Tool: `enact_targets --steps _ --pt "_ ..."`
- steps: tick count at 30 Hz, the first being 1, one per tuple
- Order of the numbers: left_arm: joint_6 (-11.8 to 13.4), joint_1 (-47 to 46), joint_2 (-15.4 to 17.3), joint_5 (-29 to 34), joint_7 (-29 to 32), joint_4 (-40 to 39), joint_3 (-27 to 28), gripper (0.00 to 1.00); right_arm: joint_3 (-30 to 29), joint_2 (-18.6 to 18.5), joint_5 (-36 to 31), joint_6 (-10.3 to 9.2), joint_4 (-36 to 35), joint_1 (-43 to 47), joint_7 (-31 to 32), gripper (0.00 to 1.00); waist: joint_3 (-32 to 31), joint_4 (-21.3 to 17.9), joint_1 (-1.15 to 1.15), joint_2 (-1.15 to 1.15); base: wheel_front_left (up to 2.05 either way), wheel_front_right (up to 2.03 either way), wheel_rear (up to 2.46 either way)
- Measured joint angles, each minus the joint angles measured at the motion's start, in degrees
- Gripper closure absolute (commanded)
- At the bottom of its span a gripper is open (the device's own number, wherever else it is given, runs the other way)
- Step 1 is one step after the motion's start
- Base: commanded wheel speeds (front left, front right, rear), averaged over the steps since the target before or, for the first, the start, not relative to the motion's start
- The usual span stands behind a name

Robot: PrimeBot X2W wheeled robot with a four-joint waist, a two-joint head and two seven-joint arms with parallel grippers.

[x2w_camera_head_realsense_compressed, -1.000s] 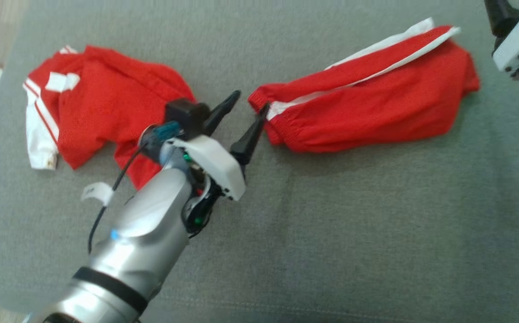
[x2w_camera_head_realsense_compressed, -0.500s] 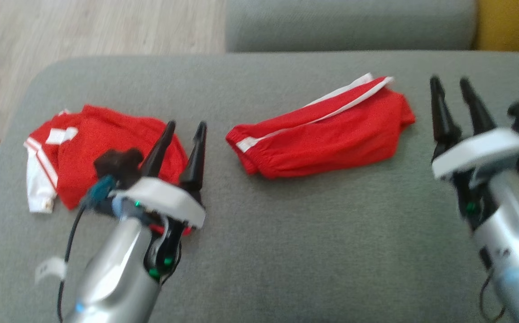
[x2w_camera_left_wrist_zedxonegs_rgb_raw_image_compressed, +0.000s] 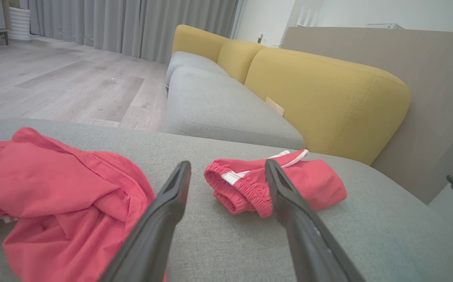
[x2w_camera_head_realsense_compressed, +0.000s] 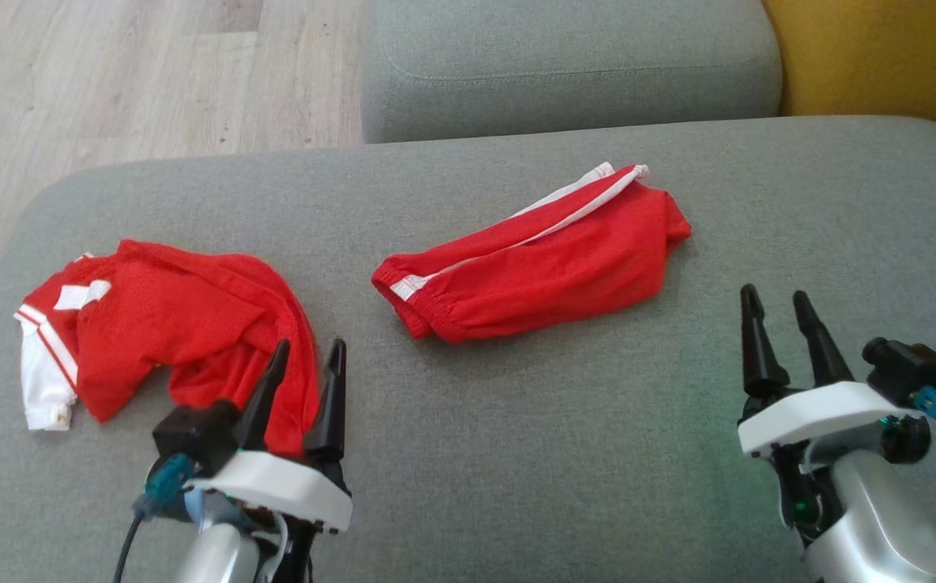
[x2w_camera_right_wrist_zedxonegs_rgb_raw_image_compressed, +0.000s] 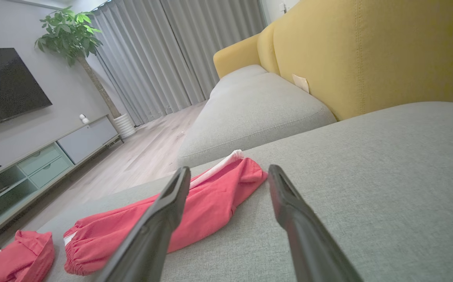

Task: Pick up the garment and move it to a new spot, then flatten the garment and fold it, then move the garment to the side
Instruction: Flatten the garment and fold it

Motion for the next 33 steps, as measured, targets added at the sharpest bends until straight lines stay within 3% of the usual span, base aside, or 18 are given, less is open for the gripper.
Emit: enact_targets --steps 16,27,33 --pt "-1.98 -1.17 -0.69 1.92 0.0 0.33 -0.8 0.0 -13.66 2.8 -2.21 0.0 0.33 -3.05 11.49 0.0 4.71 4.92 0.0 0.0 0.0 0.0 0.0" --pt "-1.9 -4.81 -0.86 -0.13 0.0 0.49 -4.94 0.0 -27.22 3.49 0.94 0.0 11.37 -16.55 20.96 0.0 10.59 11.42 0.0 0.0 0.0 0.0 0.0" --pt "-0.9 -6.41 -0.9 -1.16 0.0 0.48 -8.71 0.0 -34.6 2.9 -2.5 0.0 20.59 -21.86 21.85 0.0 13.0 15.13 0.0 0.0 0.0 0.0 0.0"
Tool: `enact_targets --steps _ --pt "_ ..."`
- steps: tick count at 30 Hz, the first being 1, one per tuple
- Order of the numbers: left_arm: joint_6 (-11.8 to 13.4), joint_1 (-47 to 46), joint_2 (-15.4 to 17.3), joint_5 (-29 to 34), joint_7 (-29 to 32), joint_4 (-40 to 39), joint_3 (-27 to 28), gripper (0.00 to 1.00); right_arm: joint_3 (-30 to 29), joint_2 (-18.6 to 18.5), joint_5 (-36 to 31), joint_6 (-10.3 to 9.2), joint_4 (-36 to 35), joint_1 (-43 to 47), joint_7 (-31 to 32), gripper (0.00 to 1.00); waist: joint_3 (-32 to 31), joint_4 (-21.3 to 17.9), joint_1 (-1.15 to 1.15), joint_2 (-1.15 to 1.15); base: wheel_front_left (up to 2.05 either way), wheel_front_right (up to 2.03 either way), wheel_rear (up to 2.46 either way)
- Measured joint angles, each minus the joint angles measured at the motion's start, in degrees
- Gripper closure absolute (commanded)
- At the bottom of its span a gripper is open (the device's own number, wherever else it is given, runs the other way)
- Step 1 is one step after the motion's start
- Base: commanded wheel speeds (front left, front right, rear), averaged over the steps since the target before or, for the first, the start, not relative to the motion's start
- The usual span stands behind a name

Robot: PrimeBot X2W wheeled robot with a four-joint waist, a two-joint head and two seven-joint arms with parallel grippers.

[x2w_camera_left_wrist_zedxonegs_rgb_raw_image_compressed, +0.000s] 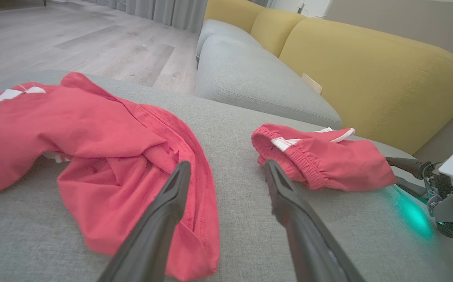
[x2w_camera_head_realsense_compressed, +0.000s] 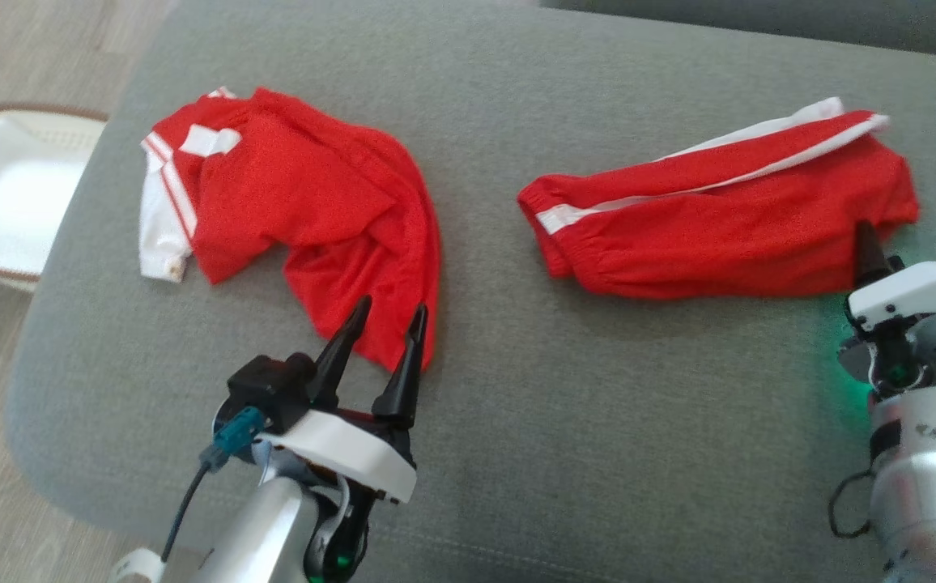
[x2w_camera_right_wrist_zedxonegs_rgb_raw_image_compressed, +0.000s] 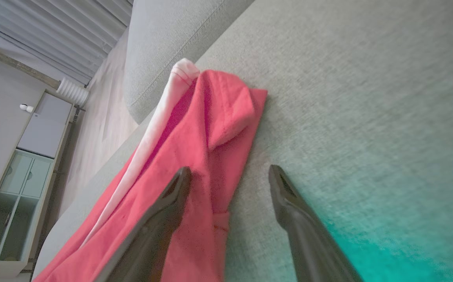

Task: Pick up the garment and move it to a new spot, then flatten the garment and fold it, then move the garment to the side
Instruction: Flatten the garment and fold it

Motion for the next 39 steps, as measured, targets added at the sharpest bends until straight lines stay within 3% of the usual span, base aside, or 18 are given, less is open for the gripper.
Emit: enact_targets --steps 11,24,25,26,27,39 --pt "1.0 -0.73 -0.03 -0.91 0.0 -0.02 -1.55 0.0 -9.89 -3.77 -6.41 0.0 11.0 -9.1 0.0 0.0 2.62 3.65 0.0 0.0 0.0 0.0 0.0" --pt "2.08 -3.22 -0.1 -2.92 0.0 -1.47 -2.63 0.0 -10.65 -6.84 -12.11 0.0 15.72 -16.86 2.25 0.0 6.62 4.43 0.0 0.0 0.0 0.0 0.0" --pt "2.08 -3.38 -0.11 -2.93 0.0 -1.47 -2.74 0.0 -10.43 -7.0 -12.51 0.0 15.85 -17.36 2.35 0.16 6.91 4.44 0.0 0.0 0.0 0.0 0.0" --pt "2.09 -3.61 -0.11 -2.98 0.0 -1.47 -2.82 0.0 -10.34 -7.08 -12.77 0.0 15.99 -17.83 2.38 0.63 7.14 4.44 0.0 0.0 0.0 0.0 0.0" --pt "2.1 -3.92 -0.12 -3.28 0.0 -1.47 -2.92 0.0 -10.28 -7.14 -12.95 0.0 16.06 -18.15 2.33 1.0 7.28 4.42 0.0 0.0 0.0 0.0 0.0" --pt "2.53 -4.28 -0.18 -3.5 0.0 -0.51 -3.1 0.0 -13.35 -7.04 -14.24 0.0 19.38 -17.13 -2.34 1.0 4.79 3.39 0.0 0.0 0.0 0.0 0.0"
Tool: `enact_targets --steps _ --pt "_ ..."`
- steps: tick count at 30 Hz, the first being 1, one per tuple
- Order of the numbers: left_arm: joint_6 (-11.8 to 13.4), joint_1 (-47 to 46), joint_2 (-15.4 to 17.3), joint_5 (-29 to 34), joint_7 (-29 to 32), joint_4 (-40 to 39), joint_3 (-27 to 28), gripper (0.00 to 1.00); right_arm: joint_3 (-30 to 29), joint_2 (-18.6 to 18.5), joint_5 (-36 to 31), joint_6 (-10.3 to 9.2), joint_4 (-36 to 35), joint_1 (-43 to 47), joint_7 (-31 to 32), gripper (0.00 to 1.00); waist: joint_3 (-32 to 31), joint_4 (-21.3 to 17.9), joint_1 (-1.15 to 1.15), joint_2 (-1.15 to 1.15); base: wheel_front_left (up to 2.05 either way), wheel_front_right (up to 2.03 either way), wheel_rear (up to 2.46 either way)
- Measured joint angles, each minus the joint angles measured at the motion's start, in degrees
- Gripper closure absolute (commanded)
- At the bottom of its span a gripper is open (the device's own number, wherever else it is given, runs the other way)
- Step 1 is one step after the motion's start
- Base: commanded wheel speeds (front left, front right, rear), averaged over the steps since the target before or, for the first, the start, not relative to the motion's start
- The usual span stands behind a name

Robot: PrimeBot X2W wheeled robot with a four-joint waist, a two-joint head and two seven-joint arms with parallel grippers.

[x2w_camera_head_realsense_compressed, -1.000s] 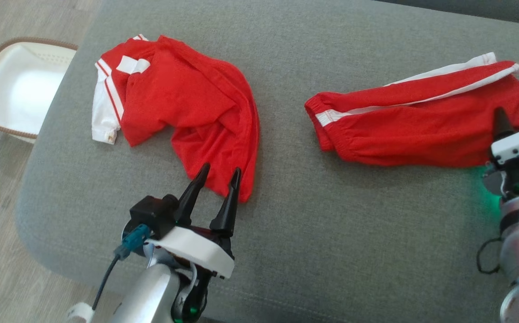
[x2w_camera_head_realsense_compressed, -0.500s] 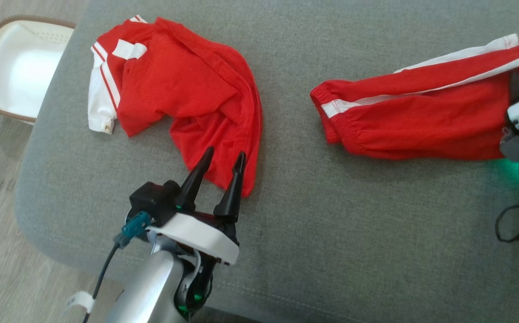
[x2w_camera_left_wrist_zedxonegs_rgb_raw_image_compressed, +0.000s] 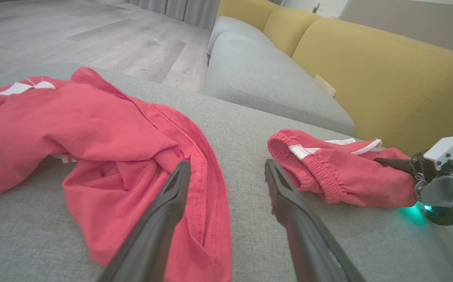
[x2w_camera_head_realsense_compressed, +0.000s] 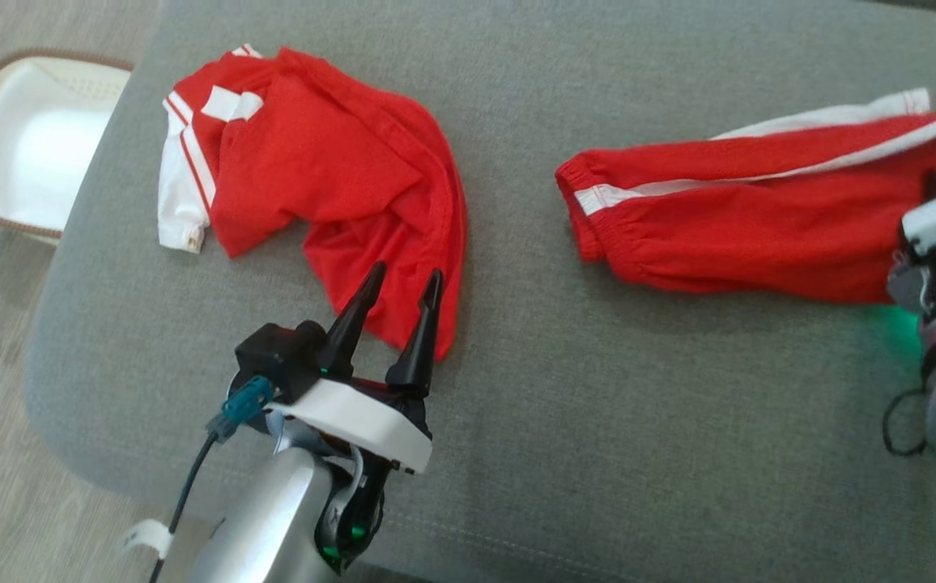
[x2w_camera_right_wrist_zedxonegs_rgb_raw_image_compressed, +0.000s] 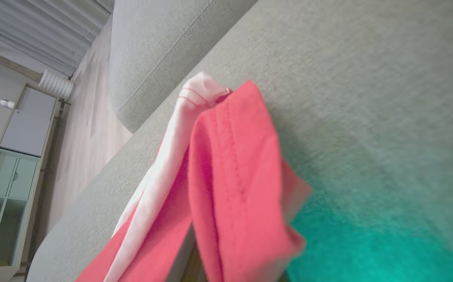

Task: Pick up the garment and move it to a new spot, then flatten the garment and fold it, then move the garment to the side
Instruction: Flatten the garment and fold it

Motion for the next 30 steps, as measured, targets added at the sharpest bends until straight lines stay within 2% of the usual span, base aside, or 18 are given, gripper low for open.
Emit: enact_targets --steps 10,17,20,26,30 --pt "-0.05 1.85 0.02 0.35 0.0 0.57 1.72 0.0 -7.58 -0.1 -2.25 0.0 1.2 8.04 -8.16 1.0 -5.05 -3.03 0.0 0.0 0.0 0.0 0.0" --pt "-0.49 4.96 0.04 0.65 0.0 1.11 2.85 0.0 -11.88 0.16 -5.81 0.0 1.48 13.35 -11.98 1.0 -9.35 -5.88 0.0 0.0 0.0 0.0 0.0" --pt "-0.51 6.14 0.08 0.69 0.0 1.11 3.22 0.0 -15.47 0.15 -7.94 0.0 1.48 15.79 -12.9 1.0 -11.08 -7.16 0.0 0.0 0.0 0.0 0.0" --pt "-0.63 6.5 0.08 1.18 0.0 0.69 2.86 0.0 -19.63 0.36 -12.32 0.0 0.4 16.81 -13.36 1.0 -11.13 -6.85 0.0 0.0 0.0 0.0 0.0" --pt "-1.03 6.5 0.09 1.18 0.0 0.71 2.88 0.0 -20.68 2.03 -15.17 0.0 -1.31 16.21 -13.65 1.0 -11.09 -6.09 0.0 0.0 0.0 0.0 0.0"
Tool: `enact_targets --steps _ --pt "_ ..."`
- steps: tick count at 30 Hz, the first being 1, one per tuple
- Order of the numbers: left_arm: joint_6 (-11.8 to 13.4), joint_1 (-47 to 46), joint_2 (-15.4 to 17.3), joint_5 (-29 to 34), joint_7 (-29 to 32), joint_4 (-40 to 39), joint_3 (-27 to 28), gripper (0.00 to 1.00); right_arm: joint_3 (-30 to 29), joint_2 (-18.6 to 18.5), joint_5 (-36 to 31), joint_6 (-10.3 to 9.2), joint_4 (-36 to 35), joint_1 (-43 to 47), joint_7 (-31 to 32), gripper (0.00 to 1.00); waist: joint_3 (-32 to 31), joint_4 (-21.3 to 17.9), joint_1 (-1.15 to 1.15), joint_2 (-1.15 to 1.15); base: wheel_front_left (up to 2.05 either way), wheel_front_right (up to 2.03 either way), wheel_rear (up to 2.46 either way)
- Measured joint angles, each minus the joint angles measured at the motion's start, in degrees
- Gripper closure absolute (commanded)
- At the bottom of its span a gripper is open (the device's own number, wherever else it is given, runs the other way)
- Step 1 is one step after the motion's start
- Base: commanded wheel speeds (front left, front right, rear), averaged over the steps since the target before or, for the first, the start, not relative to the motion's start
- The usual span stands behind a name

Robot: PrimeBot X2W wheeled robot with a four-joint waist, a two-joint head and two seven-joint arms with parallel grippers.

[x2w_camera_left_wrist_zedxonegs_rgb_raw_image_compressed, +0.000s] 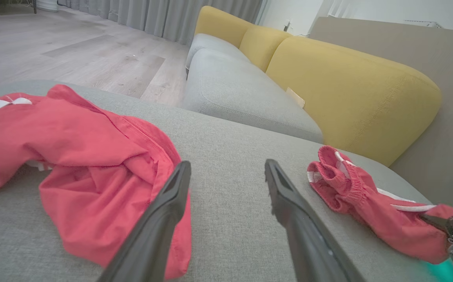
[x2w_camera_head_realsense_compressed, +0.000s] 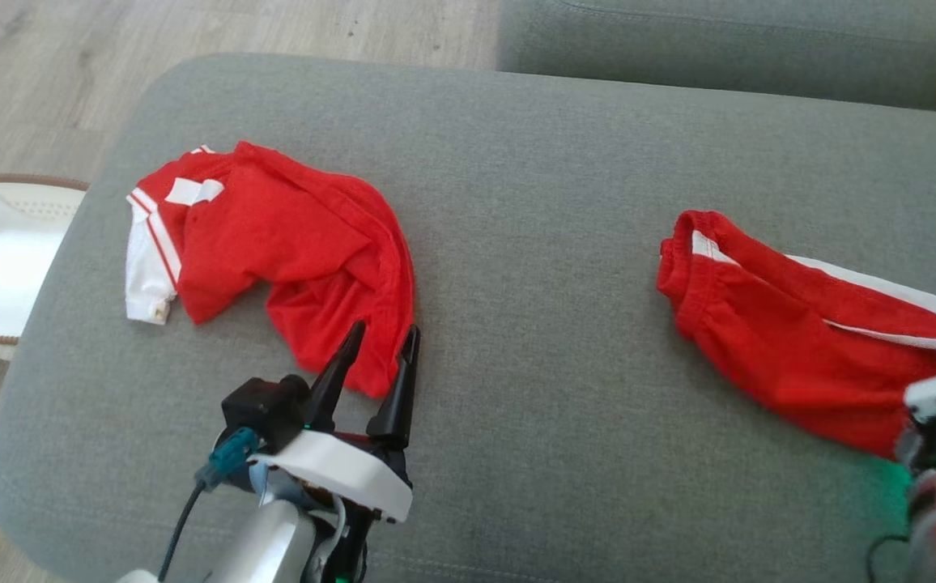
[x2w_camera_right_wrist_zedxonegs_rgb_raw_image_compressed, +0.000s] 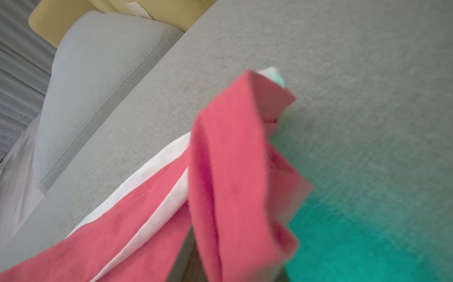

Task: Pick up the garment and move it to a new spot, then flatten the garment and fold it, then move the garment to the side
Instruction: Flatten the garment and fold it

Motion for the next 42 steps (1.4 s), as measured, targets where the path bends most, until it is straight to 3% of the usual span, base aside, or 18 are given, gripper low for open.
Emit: enact_targets --steps 6,17,22,28,33,37,42 --pt "0.0 0.06 0.01 0.37 0.0 0.41 0.19 0.0 2.19 3.75 -1.92 0.0 -1.02 -3.3 -1.22 1.0 -1.47 0.7 0.0 0.0 0.0 0.0 0.0" --pt "0.01 1.33 0.05 0.49 0.0 0.88 0.21 0.0 14.94 5.82 2.87 0.0 1.7 -6.8 -4.23 1.0 -3.55 2.41 0.0 0.0 0.0 0.0 0.0" --pt "0.01 1.71 0.07 0.41 0.0 1.42 0.14 0.0 25.48 5.88 11.78 0.0 3.76 -8.47 -4.31 1.0 -4.02 3.8 0.0 0.0 0.0 0.0 0.0" --pt "0.01 2.24 0.08 0.42 0.0 1.82 0.07 0.0 41.31 5.86 27.08 0.0 3.98 -8.35 -3.26 1.0 -4.5 5.44 0.0 0.0 0.0 0.0 0.0" --pt "0.01 2.4 0.09 0.42 0.0 2.16 0.4 0.0 56.2 5.86 38.88 0.0 -3.12 -2.76 -1.18 1.0 -5.17 5.88 0.0 0.0 0.0 0.0 0.0" --pt "0.01 2.74 0.1 0.43 0.0 2.18 0.67 0.0 64.95 5.91 43.08 0.0 -8.38 5.2 -0.4 1.0 -5.36 5.64 0.0 0.0 0.0 0.0 0.0" --pt "0.01 3.44 0.1 0.43 0.0 2.09 0.67 0.0 69.98 5.94 42.81 0.0 -10.56 8.06 -0.33 1.0 -4.84 5.44 0.0 0.0 0.0 0.0 0.0"
